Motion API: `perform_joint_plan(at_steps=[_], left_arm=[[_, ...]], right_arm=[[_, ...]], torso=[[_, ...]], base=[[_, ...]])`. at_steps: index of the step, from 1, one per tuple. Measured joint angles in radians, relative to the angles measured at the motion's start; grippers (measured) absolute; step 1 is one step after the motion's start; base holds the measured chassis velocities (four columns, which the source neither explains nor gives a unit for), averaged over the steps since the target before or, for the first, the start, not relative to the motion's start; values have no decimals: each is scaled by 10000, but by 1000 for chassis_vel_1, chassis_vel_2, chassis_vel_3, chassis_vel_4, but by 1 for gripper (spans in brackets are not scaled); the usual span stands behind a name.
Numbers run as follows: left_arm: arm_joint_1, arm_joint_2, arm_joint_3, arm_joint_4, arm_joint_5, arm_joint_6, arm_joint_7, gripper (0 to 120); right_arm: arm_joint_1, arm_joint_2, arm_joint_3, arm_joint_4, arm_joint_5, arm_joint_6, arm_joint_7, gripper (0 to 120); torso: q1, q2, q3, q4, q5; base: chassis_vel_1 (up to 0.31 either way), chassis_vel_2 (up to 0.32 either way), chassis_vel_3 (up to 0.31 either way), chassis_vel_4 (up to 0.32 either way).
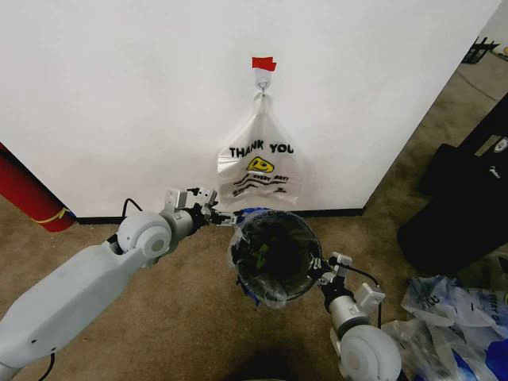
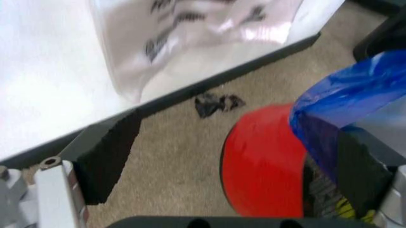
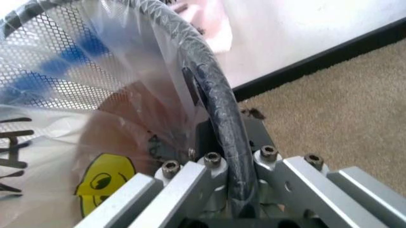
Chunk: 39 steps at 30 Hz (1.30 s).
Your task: Pick up the garbage bag from the wall and place it over the trash bin.
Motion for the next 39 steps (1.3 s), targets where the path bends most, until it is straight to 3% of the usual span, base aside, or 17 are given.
perform_joint_plan(at_steps=[11, 26, 39], left_arm=[[22, 53, 441, 441, 624, -12, 438, 97], [804, 465, -816, -1189, 333, 179, 424, 100], [1389, 1091, -1509, -1584, -5, 235, 510, 100]], right_arm=[[6, -51, 25, 107, 20, -29, 37, 0], [153, 209, -37, -244, 257, -31, 123, 0], [129, 282, -74, -200, 284, -31, 135, 0]], torso=[[0, 0, 0, 0, 2], [0, 0, 0, 1, 2], [0, 0, -1, 0, 1]], base=[[0, 0, 0, 0], [0, 0, 0, 0], [0, 0, 0, 0]])
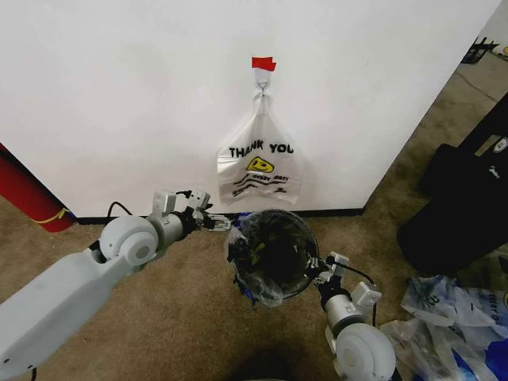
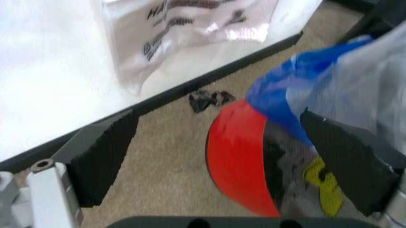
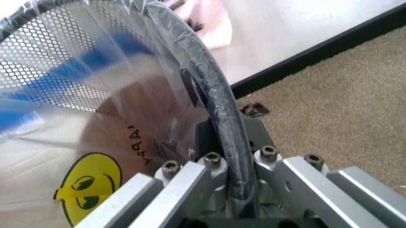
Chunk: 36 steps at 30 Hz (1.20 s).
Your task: Pick up the garbage bag from the wall and place it over the trash bin.
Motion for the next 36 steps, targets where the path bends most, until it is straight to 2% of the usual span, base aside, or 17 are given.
perform_joint_plan(at_steps=[5, 8, 11, 12, 16, 19, 21, 23, 25, 26, 29, 30, 32, 33, 34, 35, 36], left_arm=[[526, 318, -249, -260, 459, -153, 19, 100], [885, 338, -611, -584, 700, -404, -545, 100], [1148, -184, -904, -978, 722, -1097, -1834, 100], [1148, -184, -904, -978, 722, -1097, -1834, 100], [1522, -1199, -918, -1147, 1237, -2128, -2383, 100], [2261, -1744, -1167, -1400, 1737, -2772, -2437, 100], [2458, -1827, -1282, -1455, 1806, -2888, -2454, 100], [3379, -2151, -1916, -1568, 2079, -3767, -2458, 100], [4066, -2531, -2519, -1538, 2557, -4715, -2346, 100], [4066, -2531, -2519, -1538, 2557, -4715, -2346, 100], [4655, -2910, -3075, -1470, 3234, -5495, -2138, 100], [5131, -3143, -3547, -1474, 3585, -5988, -1910, 100], [5426, -3228, -3804, -1482, 3735, -6225, -1775, 100], [5663, -3262, -4050, -1492, 3736, -6483, -1586, 100], [5663, -3262, -4050, -1492, 3736, -6483, -1586, 100], [6054, -3264, -4435, -1510, 3655, -6918, -1322, 100], [6637, -3258, -4922, -1442, 3617, -7540, -1030, 100]], right_arm=[[12, 6, -5, 21, 2, 0, 7, 0], [15, 70, -8, 25, 9, 11, 19, 0], [37, 274, 254, 54, 483, -31, 263, 0], [37, 274, 254, 54, 483, -31, 263, 0], [20, 866, 1264, 430, 2217, -478, 1533, 0], [-18, 977, 1691, 577, 2958, -805, 2124, 0], [4, 976, 1709, 588, 3086, -896, 2208, 0], [165, 939, 1724, 583, 3539, -1240, 2550, 0], [305, 890, 1710, 484, 3625, -1396, 2648, 0], [305, 890, 1710, 484, 3625, -1396, 2648, 0], [394, 822, 1662, 392, 3721, -1642, 2656, 0], [445, 745, 1587, 341, 3807, -1904, 2645, 0], [463, 709, 1542, 325, 3833, -2009, 2636, 0], [501, 670, 1477, 290, 3846, -2127, 2626, 0], [501, 670, 1477, 290, 3846, -2127, 2626, 0], [557, 598, 1389, 216, 3852, -2272, 2625, 0], [633, 527, 1270, 116, 3852, -2415, 2626, 0]], torso=[[0, 0, 0, 0, -1], [0, 0, 0, 2, 1], [0, 0, 0, 2, 7], [0, 0, 0, 2, 7], [0, 0, 0, -5, 1], [0, 1, 0, -10, -2], [0, 0, 0, -6, 1], [-1, 0, 0, 6, 4], [-1, 0, -1, 5, -2], [-1, 0, -1, 5, -2], [0, 0, 0, 2, 1], [0, 1, -1, -3, 0], [-1, 0, 0, 8, 5], [0, 0, 0, -4, 0], [0, 0, 0, -4, 0], [0, 1, -1, -10, -9], [0, 1, 0, 2, 16]], base=[[0, 0, 0, 0], [0, 0, 0, 0], [0, 0, 0, 0], [0, 0, 0, 0], [0, 0, 0, 0], [0, 0, 0, 0], [0, 0, 0, 0], [0, 0, 0, 0], [0, 0, 0, 0], [0, 0, 0, 0], [0, 0, 0, 0], [0, 0, 0, 0], [0, 0, 0, 0], [0, 0, 0, 0], [0, 0, 0, 0], [0, 0, 0, 0], [0, 0, 0, 0]])
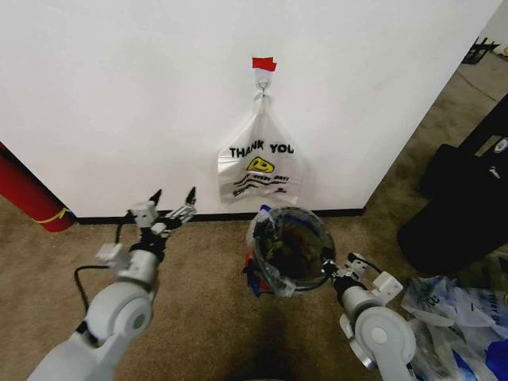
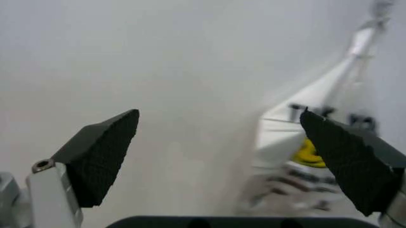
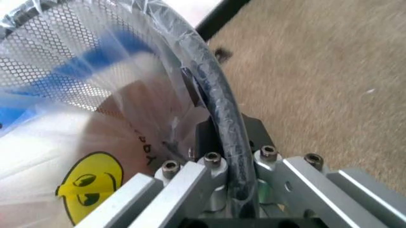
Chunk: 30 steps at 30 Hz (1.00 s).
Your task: Pick up the garbage bag from the wall and place it over the trash bin.
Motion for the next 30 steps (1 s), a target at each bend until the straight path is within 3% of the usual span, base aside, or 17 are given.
perform_joint_plan(at_steps=[2, 8, 14, 30], left_arm=[[817, -35, -692, 251, 289, -752, 245, 100], [2514, -573, -1531, 480, 1868, -1826, 661, 100], [2903, -1018, -1618, 391, 2630, -1823, 761, 100], [2940, -1255, -1322, 160, 2183, -1425, 469, 100]], right_arm=[[163, -94, -214, -188, 6, -278, 0, 0], [657, -146, -788, -503, 24, -599, 178, 0], [945, -125, -1137, -747, 111, -893, 531, 0], [1192, -41, -1354, -1356, -724, -587, 321, 0]], torso=[[0, 0, 0, 0, -22], [0, 0, 0, -1, -16], [0, 0, 0, -2, -14], [0, 0, 1, -3, -15]], base=[[0, 0, 0, 0], [0, 0, 0, 0], [0, 0, 0, 0], [0, 0, 0, 0]])
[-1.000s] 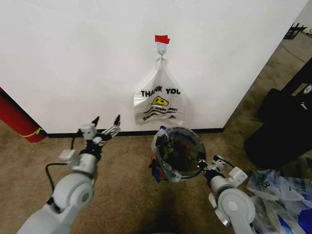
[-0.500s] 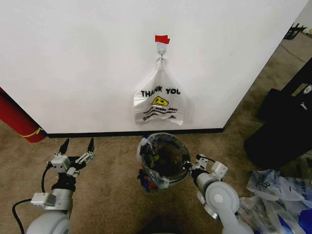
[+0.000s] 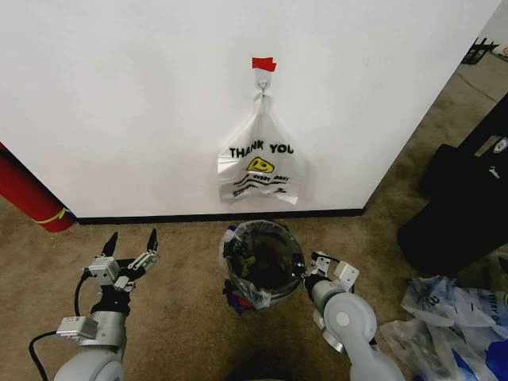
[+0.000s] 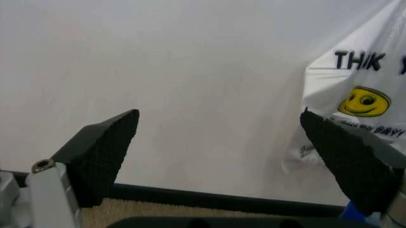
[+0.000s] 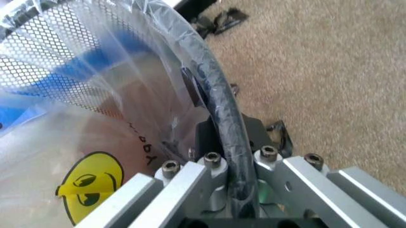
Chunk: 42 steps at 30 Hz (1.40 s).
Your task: Pick up the garbage bag from the wall and place it over the trash bin.
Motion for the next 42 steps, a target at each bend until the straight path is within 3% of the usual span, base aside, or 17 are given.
perform_joint_plan(at_steps=[5, 10, 21, 28, 32, 35, 42], left_arm=[[-109, -22, -58, -8, -153, 95, 23, 100], [-140, -24, -73, -51, -274, 225, 7, 100], [-108, -50, -56, -134, -213, 343, -44, 100], [-138, -133, -8, -181, -205, 390, -64, 100], [-168, -163, -7, -172, -193, 443, -81, 100], [-308, -303, 80, -86, -83, 547, -118, 100], [-423, -602, 591, -63, 572, 525, -66, 100]], right_arm=[[-55, 36, 14, -41, -292, 271, -384, 0], [-85, 49, -44, -34, -315, 318, -567, 11], [-8, 15, -1, -82, -210, 267, -530, 49], [-357, -34, -6, -66, -1379, 866, -1204, 74], [-584, -9, -35, -27, -2657, 1787, -1832, 88], [-1072, 87, 122, 192, -4426, 3308, -2791, 98], [-2697, 529, 1074, 1090, -8324, 6411, -3984, 100]], torso=[[0, 0, 0, 0, 0], [0, 0, 0, 1, 0], [0, 0, 0, 1, -1], [0, 0, 0, 0, 0], [0, 0, 0, 2, 1], [0, 0, 0, 1, 0], [-1, 0, -1, 0, -1]], base=[[0, 0, 0, 0], [0, 0, 0, 0], [0, 0, 0, 0], [0, 0, 0, 0], [0, 0, 0, 0], [0, 0, 0, 0], [0, 0, 0, 0]])
